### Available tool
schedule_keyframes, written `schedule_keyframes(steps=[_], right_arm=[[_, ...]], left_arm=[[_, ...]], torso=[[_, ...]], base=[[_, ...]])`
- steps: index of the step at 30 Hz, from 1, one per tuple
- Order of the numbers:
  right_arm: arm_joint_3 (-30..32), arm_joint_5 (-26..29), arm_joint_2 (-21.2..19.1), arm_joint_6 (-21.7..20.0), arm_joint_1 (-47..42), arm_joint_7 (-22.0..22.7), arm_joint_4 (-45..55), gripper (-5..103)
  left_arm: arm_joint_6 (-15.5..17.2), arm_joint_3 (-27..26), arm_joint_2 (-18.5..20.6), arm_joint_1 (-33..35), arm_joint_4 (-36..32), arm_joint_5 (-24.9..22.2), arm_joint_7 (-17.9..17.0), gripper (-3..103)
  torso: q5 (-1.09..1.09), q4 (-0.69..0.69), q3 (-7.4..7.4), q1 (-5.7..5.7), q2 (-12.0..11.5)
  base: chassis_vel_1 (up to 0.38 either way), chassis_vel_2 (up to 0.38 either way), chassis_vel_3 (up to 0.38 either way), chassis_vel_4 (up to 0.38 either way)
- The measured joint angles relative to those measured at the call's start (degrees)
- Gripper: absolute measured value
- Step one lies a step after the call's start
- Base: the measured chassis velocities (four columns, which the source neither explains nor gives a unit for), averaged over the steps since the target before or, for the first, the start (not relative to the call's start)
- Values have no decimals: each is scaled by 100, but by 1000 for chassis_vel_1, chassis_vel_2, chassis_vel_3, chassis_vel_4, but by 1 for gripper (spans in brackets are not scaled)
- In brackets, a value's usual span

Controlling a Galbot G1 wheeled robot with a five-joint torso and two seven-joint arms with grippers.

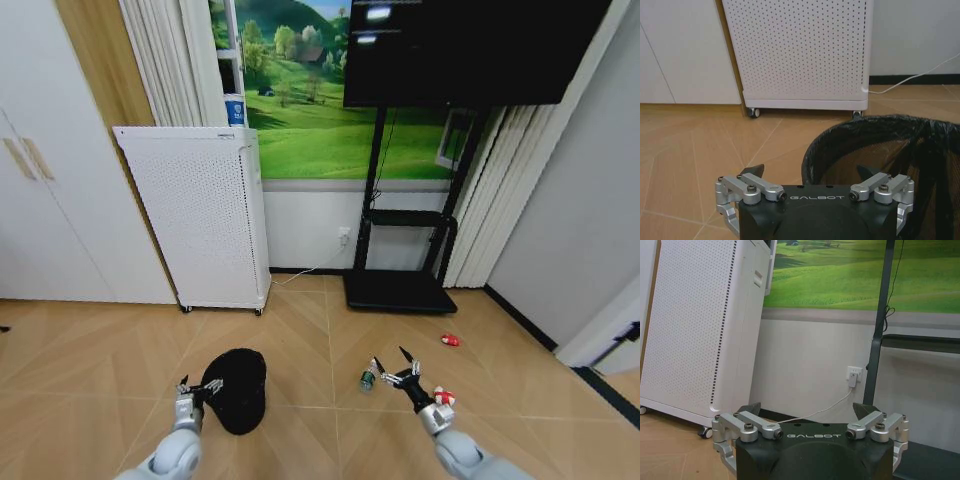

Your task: Pick up the trash bin and place the garbage on the floor into it.

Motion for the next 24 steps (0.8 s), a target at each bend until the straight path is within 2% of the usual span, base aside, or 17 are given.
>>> schedule_keyframes(steps=[5,13,16,18,19,21,22,24], right_arm=[[61,-6,13,6,-98,4,58,100],[250,-34,19,13,-309,41,182,100],[320,-35,8,13,-357,82,229,100],[394,-33,-10,13,-398,107,262,100],[394,-33,-10,13,-398,107,262,100],[482,-9,-22,5,-478,128,320,100],[482,-9,-22,5,-478,128,320,100],[560,3,-13,-2,-593,141,358,100]], left_arm=[[-72,-62,-69,62,137,27,146,100],[-96,-28,-135,-122,240,0,194,100],[-86,-7,-138,-98,253,11,201,95],[-86,3,-167,-44,282,33,227,84],[-86,3,-167,-44,282,33,227,84],[-112,2,-226,-19,381,55,307,74],[-112,2,-226,-19,381,55,307,74],[-173,-7,-292,-39,470,80,365,63]], torso=[[-1,-1,1,1,2],[-1,-3,3,2,4],[0,-2,3,2,5],[-1,-1,4,2,5],[-1,-1,4,2,5],[0,-1,4,2,6],[0,-1,4,2,6],[3,-2,3,2,7]], base=[[0,0,0,0],[0,0,0,0],[0,0,0,0],[0,0,0,0],[0,0,0,0],[0,0,0,0],[0,0,0,0],[0,0,0,0]])
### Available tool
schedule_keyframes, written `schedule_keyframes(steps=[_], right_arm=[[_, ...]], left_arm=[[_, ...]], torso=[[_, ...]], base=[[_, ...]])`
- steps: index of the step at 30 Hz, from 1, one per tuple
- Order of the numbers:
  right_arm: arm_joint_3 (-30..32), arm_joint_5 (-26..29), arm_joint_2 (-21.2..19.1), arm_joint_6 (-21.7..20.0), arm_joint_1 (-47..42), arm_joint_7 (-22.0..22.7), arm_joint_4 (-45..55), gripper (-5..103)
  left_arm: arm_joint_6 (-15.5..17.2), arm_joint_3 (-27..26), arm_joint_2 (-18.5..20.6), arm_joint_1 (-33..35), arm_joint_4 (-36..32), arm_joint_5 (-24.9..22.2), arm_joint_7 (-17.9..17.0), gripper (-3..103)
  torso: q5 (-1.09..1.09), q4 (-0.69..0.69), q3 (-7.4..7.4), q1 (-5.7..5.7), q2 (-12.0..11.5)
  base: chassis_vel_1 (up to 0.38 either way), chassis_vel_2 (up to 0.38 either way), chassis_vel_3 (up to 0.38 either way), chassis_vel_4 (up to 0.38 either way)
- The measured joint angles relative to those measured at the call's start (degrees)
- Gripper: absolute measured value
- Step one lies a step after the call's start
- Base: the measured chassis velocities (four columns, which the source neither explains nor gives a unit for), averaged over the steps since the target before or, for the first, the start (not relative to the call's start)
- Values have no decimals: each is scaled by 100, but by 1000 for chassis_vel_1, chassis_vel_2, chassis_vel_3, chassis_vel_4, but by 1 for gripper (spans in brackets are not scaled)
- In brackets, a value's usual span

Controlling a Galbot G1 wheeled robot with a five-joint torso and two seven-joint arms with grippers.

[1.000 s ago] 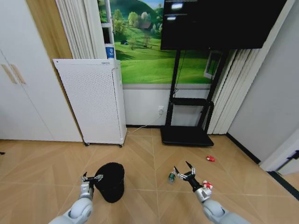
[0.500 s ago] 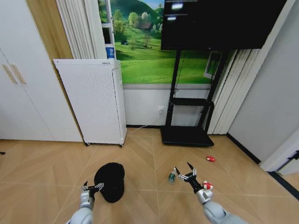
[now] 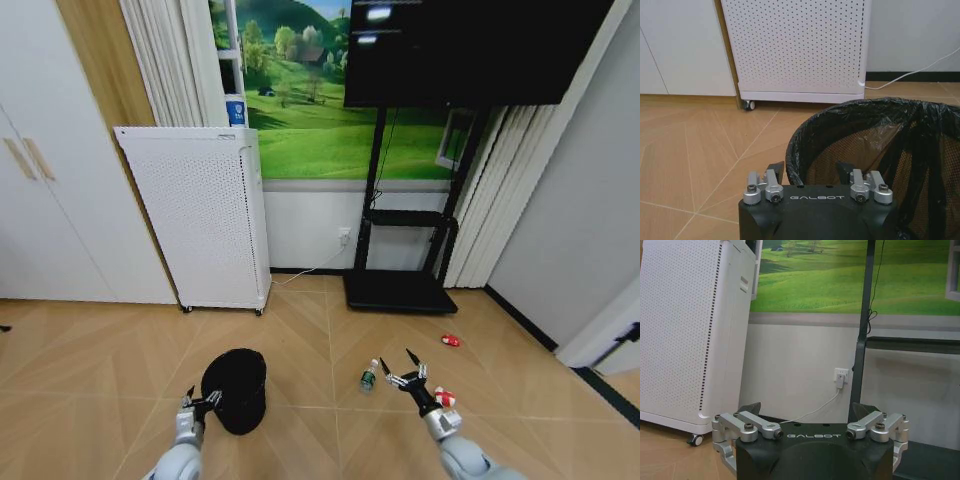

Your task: Pick up the trash bin and place the garbage on the floor into it.

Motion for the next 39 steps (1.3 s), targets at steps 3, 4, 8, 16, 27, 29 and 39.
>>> schedule_keyframes(steps=[3,4,8,16,27,29,39], right_arm=[[47,8,12,-13,-98,27,49,100],[47,8,12,-13,-98,27,49,100],[99,21,15,-44,-137,115,131,100],[260,38,-21,-71,-256,144,223,100],[544,-100,81,79,-345,126,223,100],[580,-132,80,91,-311,133,222,100],[612,-383,124,96,-138,258,85,100]], left_arm=[[-8,-9,-46,-25,46,-16,22,52],[-8,-9,-46,-25,46,-16,22,52],[-37,4,-75,-19,99,-48,149,36],[-135,-55,-140,106,26,-33,164,13],[-231,-204,-152,204,-174,-27,-10,10],[-225,-228,-104,191,-245,-34,-47,9],[-142,-383,284,18,-698,-187,-317,7]], torso=[[0,0,0,0,1],[0,0,0,0,1],[-5,0,2,1,1],[-3,0,2,1,1],[-6,0,3,1,0],[-5,2,3,1,0],[-4,-1,4,1,0]], base=[[0,0,0,0],[0,0,0,0],[0,0,0,0],[0,0,0,0],[0,0,0,0],[0,0,0,0],[0,0,0,0]])
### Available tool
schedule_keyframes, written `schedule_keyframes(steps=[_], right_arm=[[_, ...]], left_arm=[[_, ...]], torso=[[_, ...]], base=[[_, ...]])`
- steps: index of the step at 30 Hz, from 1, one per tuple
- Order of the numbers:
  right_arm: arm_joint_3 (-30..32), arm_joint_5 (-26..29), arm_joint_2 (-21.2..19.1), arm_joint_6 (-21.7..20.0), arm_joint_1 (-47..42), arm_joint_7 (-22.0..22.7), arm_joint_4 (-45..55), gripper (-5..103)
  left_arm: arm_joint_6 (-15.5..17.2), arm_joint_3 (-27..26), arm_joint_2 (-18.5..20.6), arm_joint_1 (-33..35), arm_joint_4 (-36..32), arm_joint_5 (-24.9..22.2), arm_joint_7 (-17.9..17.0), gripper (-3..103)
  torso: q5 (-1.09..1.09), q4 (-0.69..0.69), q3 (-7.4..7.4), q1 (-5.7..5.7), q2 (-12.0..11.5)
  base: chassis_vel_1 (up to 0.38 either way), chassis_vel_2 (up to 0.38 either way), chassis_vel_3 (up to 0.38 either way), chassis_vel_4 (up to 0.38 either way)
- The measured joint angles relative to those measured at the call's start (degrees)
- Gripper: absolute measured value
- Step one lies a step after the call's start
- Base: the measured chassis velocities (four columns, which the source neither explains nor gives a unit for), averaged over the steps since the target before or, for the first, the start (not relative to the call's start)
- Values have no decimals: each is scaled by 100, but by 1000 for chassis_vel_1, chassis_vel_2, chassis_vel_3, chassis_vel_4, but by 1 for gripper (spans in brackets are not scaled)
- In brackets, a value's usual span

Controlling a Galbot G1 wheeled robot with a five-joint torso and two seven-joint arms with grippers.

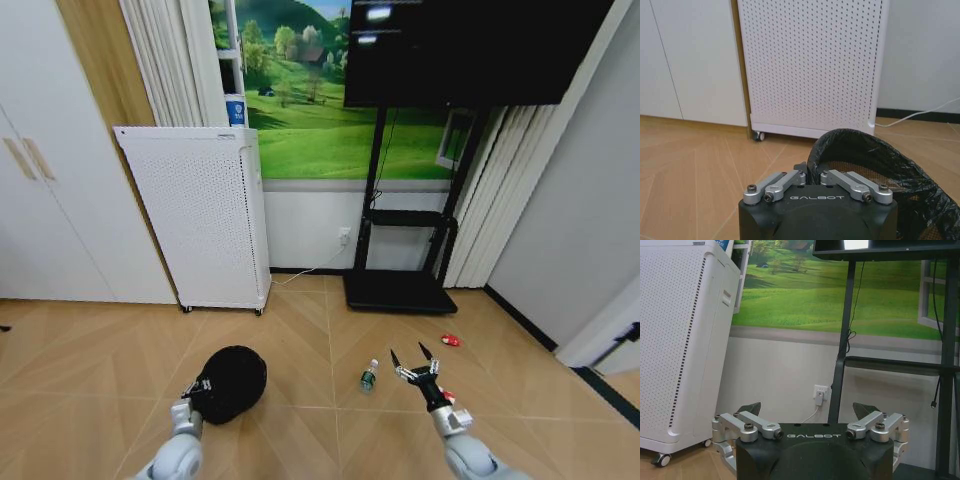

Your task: Pick up the trash bin and place the garbage on the floor into it.

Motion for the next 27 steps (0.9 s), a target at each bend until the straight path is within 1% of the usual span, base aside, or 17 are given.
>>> schedule_keyframes(steps=[2,4,9,19,27], right_arm=[[-16,-3,4,1,28,3,-28,100],[-81,16,9,7,150,-7,-90,100],[-185,194,16,12,263,-118,-101,100],[-357,272,90,14,457,-150,-293,100],[-398,250,137,16,481,-147,-296,100]], left_arm=[[6,-33,50,6,-37,-15,-14,7],[11,-185,283,50,-205,-42,-17,7],[38,-331,456,157,-450,-86,-58,7],[43,-429,447,306,-549,-35,-69,7],[-18,-683,340,671,-642,81,29,7]], torso=[[0,0,0,0,0],[0,2,0,0,0],[0,1,0,0,0],[0,2,-1,0,0],[1,1,-1,0,0]], base=[[0,0,0,0],[0,0,0,0],[0,0,0,0],[-4,-1,13,0],[-153,-57,161,71]])
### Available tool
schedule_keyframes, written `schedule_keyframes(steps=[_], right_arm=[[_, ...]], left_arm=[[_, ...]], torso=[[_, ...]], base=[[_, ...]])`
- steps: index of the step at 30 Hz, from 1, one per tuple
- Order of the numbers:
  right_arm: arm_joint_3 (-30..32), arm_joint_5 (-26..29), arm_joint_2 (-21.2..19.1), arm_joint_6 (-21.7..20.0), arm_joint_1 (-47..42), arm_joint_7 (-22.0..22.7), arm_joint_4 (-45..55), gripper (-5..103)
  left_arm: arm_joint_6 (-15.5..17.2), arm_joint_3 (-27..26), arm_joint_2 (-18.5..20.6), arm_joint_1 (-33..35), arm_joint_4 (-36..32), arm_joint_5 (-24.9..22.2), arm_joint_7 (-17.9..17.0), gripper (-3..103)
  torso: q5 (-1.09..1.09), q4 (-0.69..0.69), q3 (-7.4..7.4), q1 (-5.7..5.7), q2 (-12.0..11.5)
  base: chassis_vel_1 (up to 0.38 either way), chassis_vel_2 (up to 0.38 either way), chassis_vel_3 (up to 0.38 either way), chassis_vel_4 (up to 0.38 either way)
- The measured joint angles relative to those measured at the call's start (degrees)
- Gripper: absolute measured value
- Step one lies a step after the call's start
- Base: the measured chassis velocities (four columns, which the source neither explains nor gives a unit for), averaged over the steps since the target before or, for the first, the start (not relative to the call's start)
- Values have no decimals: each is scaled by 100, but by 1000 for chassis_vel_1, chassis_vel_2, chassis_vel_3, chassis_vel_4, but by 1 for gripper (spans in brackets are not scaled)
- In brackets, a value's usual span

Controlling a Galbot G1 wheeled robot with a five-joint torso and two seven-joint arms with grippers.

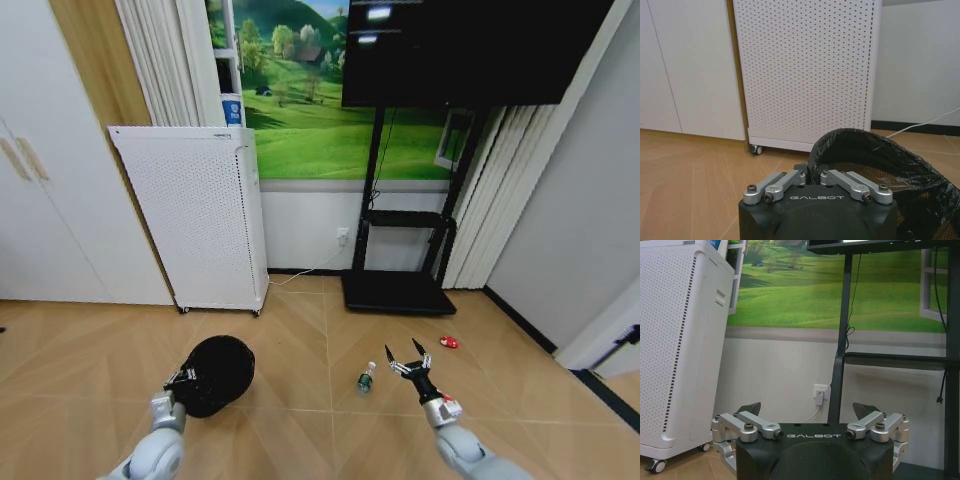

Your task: Pick up the trash bin and place the garbage on the floor into it.

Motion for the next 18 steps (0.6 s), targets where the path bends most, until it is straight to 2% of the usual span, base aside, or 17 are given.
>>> schedule_keyframes(steps=[8,10,18], right_arm=[[44,-148,52,1,-103,78,68,100],[16,-158,48,1,-126,85,116,100],[-168,-194,45,-64,-22,99,125,100]], left_arm=[[-28,-223,-99,296,-112,100,56,7],[-34,-265,-127,363,-133,126,77,7],[-60,-423,-222,614,-184,247,125,7]], torso=[[3,-3,0,0,0],[0,-4,0,0,0],[-2,2,-1,-1,2]], base=[[-233,-158,227,163],[-127,-53,109,-9],[-5,44,1,-37]])
